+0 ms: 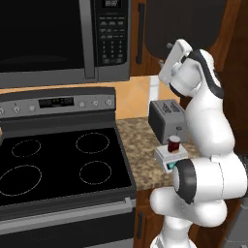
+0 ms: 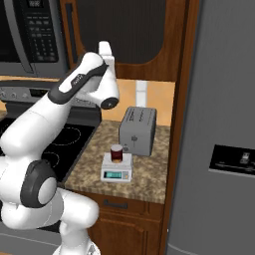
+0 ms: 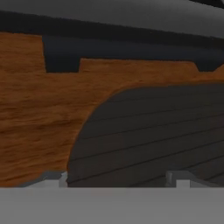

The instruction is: Pick the canned food and place it on the digital scale for weighing, and close the cabinet.

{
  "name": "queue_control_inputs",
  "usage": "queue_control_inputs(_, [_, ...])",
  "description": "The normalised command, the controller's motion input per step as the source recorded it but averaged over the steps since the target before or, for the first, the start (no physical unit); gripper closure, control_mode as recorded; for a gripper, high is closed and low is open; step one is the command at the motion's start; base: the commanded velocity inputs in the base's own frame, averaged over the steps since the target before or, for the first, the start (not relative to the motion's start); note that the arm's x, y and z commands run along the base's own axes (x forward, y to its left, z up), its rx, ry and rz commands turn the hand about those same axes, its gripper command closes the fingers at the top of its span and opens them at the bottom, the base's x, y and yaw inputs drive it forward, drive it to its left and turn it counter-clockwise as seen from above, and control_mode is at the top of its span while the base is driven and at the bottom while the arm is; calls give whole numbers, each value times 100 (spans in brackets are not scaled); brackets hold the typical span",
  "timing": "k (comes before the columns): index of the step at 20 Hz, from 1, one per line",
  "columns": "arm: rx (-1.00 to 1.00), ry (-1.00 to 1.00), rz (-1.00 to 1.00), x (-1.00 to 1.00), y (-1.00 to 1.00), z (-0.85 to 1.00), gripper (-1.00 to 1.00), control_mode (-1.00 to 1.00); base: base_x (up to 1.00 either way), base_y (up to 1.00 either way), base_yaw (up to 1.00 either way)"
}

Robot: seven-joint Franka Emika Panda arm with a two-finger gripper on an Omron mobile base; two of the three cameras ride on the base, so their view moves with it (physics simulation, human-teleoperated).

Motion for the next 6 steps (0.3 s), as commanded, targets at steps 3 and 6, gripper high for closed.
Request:
queue_control_inputs(3, [0, 0, 0, 73, 0, -5, -100, -100, 0, 0, 0])
queue_control_inputs(6, [0, 0, 0, 70, 0, -33, -100, -100, 0, 0, 0])
